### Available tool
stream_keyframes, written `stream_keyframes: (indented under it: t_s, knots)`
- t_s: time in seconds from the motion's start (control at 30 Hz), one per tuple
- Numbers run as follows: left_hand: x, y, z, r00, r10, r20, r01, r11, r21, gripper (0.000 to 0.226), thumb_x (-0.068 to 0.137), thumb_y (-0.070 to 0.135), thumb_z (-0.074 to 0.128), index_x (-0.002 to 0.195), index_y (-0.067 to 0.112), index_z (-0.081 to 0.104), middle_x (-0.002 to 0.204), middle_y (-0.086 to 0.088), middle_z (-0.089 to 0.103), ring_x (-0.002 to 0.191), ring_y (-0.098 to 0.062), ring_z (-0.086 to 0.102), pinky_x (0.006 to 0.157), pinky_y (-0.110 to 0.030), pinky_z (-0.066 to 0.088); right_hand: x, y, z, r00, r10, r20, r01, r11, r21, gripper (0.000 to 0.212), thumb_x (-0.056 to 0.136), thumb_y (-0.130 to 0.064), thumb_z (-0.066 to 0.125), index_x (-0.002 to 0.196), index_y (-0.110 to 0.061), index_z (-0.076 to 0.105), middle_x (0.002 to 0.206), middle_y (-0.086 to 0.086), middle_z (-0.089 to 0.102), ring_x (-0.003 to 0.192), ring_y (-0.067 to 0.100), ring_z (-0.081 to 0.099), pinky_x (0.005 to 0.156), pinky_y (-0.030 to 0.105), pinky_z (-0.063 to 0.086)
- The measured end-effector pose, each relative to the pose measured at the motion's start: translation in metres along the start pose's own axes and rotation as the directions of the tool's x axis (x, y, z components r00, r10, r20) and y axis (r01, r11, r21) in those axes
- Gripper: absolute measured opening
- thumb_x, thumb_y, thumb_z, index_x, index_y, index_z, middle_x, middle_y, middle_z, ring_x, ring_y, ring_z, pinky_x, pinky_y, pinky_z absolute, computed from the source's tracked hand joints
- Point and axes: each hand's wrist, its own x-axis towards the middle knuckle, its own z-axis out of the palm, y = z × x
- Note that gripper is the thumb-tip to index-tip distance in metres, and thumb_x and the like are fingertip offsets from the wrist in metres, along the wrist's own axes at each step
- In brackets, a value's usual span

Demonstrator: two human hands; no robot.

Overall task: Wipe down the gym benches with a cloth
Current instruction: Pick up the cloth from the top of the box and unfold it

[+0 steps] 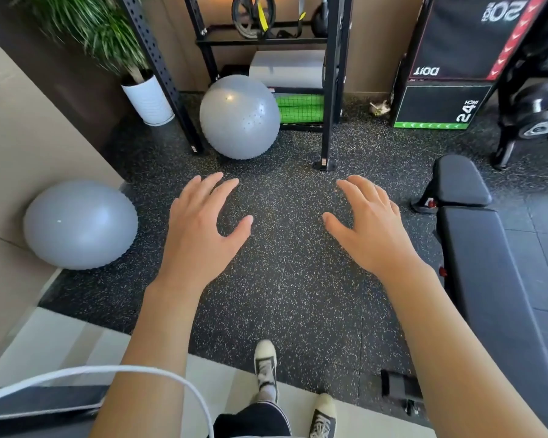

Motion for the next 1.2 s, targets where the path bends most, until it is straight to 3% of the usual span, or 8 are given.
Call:
stream_keyframes:
  t_s: [0.33,0.7,1.2]
  knots:
    - [0.087,-0.010,0.036,0.999,0.050,0.021,-0.049,0.997,-0.056,0.065,0.095,0.061,0.052,0.154,0.032,0.045,0.164,0.007,0.037,0.156,-0.021,0.023,0.125,-0.054,0.027,0.071,0.023,0.000,0.998,0.042,-0.042,-0.044,0.998,-0.038,0.068,0.098,-0.059,0.049,0.156,-0.026,0.036,0.164,-0.001,0.032,0.152,0.025,0.026,0.121,0.055,0.028]
    - [0.256,-0.074,0.084,0.992,0.122,0.042,-0.117,0.986,-0.120,0.067,0.094,0.061,0.055,0.153,0.031,0.047,0.162,0.005,0.038,0.154,-0.024,0.026,0.121,-0.061,0.031,0.233,0.018,0.019,0.993,0.091,-0.076,-0.101,0.984,-0.145,0.069,0.100,-0.059,0.050,0.157,-0.024,0.035,0.165,0.000,0.028,0.153,0.025,0.023,0.120,0.054,0.027]
    - [0.446,-0.102,0.092,0.912,0.375,0.166,-0.361,0.926,-0.110,0.073,0.095,0.064,0.058,0.158,0.032,0.038,0.166,0.003,0.031,0.156,-0.027,0.022,0.125,-0.057,0.025,0.363,0.021,-0.011,0.965,0.198,-0.172,-0.229,0.957,-0.180,0.074,0.095,-0.068,0.041,0.157,-0.029,0.034,0.165,-0.004,0.029,0.153,0.022,0.023,0.121,0.056,0.027]
